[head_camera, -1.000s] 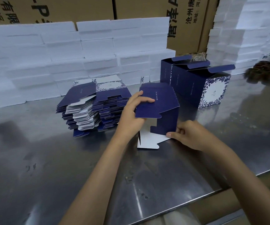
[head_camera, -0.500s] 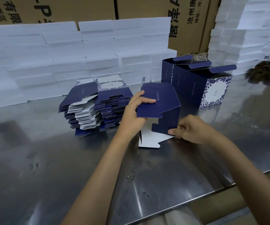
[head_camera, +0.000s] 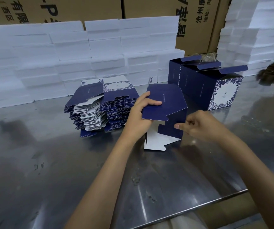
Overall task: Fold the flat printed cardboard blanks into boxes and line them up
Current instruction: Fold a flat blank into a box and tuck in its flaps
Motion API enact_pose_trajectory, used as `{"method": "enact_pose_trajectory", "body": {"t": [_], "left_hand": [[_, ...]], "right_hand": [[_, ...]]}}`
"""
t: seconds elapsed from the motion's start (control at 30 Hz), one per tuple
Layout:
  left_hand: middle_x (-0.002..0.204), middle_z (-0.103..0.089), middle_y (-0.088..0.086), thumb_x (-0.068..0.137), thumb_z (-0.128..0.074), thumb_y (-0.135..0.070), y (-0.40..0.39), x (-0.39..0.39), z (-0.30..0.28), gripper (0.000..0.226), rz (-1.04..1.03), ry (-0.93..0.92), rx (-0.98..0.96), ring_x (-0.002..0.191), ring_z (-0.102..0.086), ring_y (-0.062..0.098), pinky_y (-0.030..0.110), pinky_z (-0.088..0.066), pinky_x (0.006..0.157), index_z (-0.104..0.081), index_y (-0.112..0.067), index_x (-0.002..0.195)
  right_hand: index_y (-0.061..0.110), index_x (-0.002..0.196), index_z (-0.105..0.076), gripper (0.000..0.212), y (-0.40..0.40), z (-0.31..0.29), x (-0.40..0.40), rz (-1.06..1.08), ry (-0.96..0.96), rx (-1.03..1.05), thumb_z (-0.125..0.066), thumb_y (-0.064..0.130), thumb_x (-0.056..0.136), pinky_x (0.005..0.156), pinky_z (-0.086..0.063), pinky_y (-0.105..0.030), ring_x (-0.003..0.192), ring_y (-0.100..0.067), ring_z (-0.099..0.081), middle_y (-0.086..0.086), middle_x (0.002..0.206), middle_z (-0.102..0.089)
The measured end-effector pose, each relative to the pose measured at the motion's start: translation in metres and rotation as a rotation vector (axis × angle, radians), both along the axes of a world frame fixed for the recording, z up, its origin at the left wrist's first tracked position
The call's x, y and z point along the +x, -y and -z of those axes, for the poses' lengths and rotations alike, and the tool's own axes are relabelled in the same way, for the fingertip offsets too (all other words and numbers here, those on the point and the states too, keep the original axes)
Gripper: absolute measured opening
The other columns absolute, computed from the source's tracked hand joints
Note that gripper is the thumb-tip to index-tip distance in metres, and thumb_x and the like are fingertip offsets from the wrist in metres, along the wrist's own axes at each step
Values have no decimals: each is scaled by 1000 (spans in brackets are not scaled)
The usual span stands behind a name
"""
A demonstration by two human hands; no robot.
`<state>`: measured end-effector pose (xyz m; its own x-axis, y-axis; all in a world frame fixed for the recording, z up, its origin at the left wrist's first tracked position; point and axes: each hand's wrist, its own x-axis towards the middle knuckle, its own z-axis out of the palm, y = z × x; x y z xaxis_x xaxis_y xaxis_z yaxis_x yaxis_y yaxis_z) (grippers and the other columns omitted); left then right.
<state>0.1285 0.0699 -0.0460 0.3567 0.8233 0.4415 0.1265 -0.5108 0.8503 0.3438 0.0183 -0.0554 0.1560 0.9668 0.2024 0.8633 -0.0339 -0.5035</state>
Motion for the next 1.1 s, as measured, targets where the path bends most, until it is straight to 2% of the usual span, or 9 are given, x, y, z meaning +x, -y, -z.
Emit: {"method": "enact_pose_trajectory", "body": {"t": [0.17,0.57,0.67,0.73,0.8,0.87,0.97,1.03,1.1], "left_hand": [[153,-40,2,84,-73,5,0,0,0,37,-3,-7,-5,138,-39,3,24,-35,114,-69,-17,113],[153,-40,2,81,-76,6,-2,0,1,39,4,1,-1,140,-39,5,26,-36,114,-69,-19,110],[154,-39,1,83,-74,6,-2,-1,1,40,11,1,-2,139,-38,2,21,-38,111,-69,-20,113],[155,-38,0,85,-71,8,-2,-1,1,43,23,-10,-4,141,-37,3,15,-38,106,-68,-23,115],[156,-36,-1,86,-70,8,-1,-1,0,44,40,-27,-3,144,-34,5,11,-38,104,-67,-24,118],[157,-34,-1,86,-70,6,0,0,-1,44,48,-42,-10,146,-32,6,17,-37,109,-66,-23,120],[161,-26,-4,81,-78,0,2,-3,-1,56,94,-94,-26,147,-29,3,20,-37,111,-61,-27,126],[163,-12,-19,75,-85,-8,1,-9,0,77,187,-177,-88,145,-23,-7,10,-38,105,-50,-40,137],[159,-4,-34,73,-88,-16,0,-14,-2,91,259,-228,-152,141,-16,-19,6,-37,102,-39,-50,143]], "right_hand": [[13,50,-50,59,-2,-8,3,-16,26,-27,-77,56,81,50,-35,-28,43,-8,-42,8,40,-42],[11,54,-48,55,1,-30,-1,-41,-67,64,-75,44,88,54,-34,-30,41,-9,-37,8,41,-39],[12,59,-60,43,9,-44,1,-69,-43,-51,-76,41,88,58,-39,-29,43,-5,-43,11,43,-47],[20,64,-65,26,15,-52,5,-72,-77,20,-79,28,85,61,-42,-26,48,-1,-48,15,50,-56],[25,76,-65,16,19,-56,2,-53,-230,281,-77,16,83,64,-41,-19,58,1,-51,20,63,-61],[32,96,-64,18,19,-54,-14,-85,-338,421,-78,26,86,74,-40,-15,84,0,-54,22,92,-64],[36,129,-58,48,13,-37,-37,-163,-225,258,-76,44,86,106,-36,-21,128,-3,-41,20,128,-54],[31,134,-58,53,10,-27,-40,-185,-235,223,-78,39,85,117,-31,-29,136,-4,-35,17,136,-53],[29,131,-61,52,9,-22,-37,-185,-260,265,-81,34,84,117,-31,-28,136,-2,-36,16,135,-55]]}}
